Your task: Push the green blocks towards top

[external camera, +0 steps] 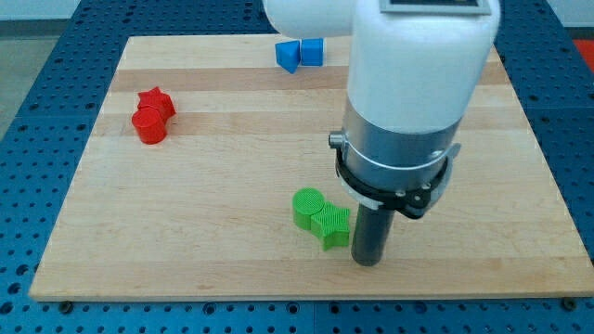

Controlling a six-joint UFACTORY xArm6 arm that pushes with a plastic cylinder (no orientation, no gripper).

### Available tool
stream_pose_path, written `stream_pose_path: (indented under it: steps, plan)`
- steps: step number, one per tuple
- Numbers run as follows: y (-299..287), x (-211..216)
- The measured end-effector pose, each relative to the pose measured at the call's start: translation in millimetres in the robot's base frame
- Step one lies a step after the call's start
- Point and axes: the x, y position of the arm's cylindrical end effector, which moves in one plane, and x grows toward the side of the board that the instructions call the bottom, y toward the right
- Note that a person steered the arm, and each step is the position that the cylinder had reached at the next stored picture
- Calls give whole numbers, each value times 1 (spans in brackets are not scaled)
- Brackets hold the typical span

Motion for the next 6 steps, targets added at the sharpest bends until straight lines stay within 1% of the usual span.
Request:
stream_pose_path:
  steps: [1, 4, 5, 6]
  plan:
    - [-11, -11]
    - [-61, -13]
    - [-74, -28]
    - [-93, -52]
